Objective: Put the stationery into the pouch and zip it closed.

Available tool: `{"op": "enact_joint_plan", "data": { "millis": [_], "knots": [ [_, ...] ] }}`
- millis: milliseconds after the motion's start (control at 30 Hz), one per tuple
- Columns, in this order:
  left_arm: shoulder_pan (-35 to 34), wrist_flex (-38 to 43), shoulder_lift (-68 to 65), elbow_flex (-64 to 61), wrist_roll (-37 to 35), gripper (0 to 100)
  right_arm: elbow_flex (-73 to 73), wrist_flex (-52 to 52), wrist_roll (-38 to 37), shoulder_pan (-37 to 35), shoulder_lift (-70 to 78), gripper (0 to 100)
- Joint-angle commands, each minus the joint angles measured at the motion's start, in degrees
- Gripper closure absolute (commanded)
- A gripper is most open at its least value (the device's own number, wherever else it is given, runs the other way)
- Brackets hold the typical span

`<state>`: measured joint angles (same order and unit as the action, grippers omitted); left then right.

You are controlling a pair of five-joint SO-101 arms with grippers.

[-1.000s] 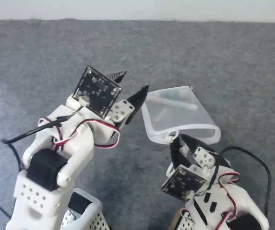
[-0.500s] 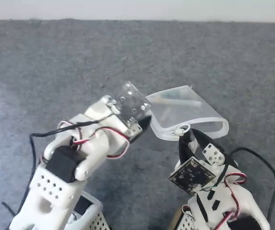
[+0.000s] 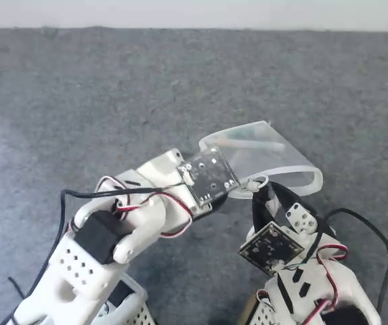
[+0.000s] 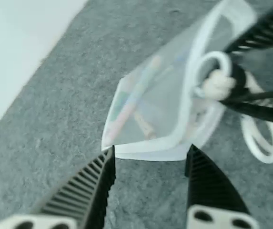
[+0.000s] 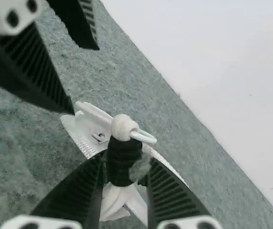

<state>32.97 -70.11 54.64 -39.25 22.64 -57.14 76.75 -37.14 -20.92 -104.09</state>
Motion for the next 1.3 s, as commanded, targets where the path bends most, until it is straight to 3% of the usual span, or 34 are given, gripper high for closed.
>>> {"op": "enact_joint_plan", "data": {
  "millis": [0,267,567,933,1267],
  "knots": [
    [0.7,-0.2,1.1,0.7,0.4,77,4.8,-1.7,0.7,1.0,0.0,99.2],
    [4.0,-1.7,0.8,0.3,2.4,77,5.5,-2.8,2.7,6.5,0.0,99.2],
    [6.0,12.3,0.7,-9.4,1.2,78,5.5,-2.7,2.7,6.5,0.0,99.2],
    [6.3,22.8,0.8,-14.1,-4.5,78,5.3,-2.7,2.7,6.5,0.0,99.2],
    [8.8,34.1,1.1,-21.1,-4.7,81,5.3,-2.4,2.7,6.5,0.0,99.2]
  ]
}}
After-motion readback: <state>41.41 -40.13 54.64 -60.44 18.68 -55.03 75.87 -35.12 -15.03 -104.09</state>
